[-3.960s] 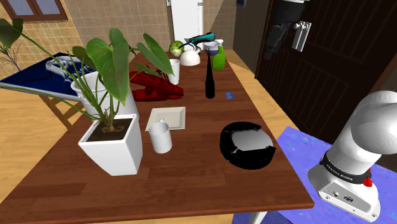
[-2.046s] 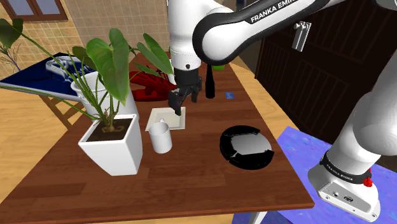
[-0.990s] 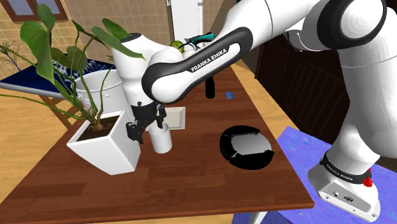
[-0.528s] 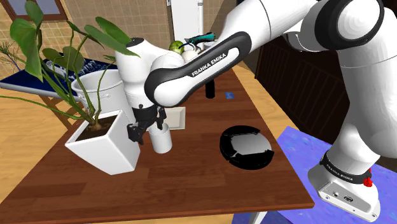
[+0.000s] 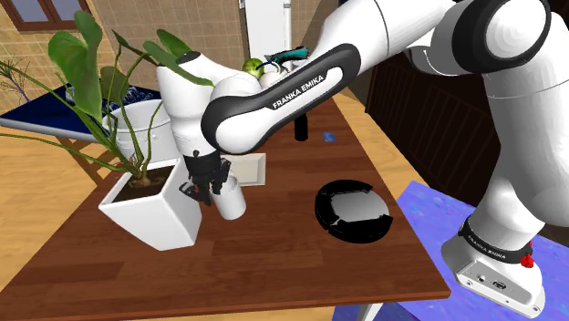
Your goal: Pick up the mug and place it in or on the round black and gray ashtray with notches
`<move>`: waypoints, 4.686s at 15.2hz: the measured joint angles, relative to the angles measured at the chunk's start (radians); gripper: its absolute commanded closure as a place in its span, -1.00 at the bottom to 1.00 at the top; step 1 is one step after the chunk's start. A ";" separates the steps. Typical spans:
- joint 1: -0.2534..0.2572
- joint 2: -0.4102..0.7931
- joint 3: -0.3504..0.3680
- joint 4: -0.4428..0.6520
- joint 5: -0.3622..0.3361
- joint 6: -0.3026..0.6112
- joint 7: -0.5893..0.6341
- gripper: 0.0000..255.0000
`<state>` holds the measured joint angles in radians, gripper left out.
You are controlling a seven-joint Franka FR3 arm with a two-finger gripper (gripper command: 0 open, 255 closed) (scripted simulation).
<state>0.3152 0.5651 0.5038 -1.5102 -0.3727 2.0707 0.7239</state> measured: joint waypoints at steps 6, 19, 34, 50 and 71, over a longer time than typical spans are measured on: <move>0.000 0.022 -0.007 0.018 -0.004 -0.011 -0.002 1.00; -0.017 -0.031 0.008 0.054 0.030 -0.114 -0.030 1.00; -0.109 -0.256 0.048 -0.094 0.136 -0.161 -0.093 1.00; -0.193 -0.976 -0.056 -0.815 0.503 -0.064 -0.408 1.00; -0.140 -1.185 -0.113 -1.174 0.579 0.082 -0.503 1.00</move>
<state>0.1747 -0.6198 0.3912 -2.6840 0.2063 2.1528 0.2209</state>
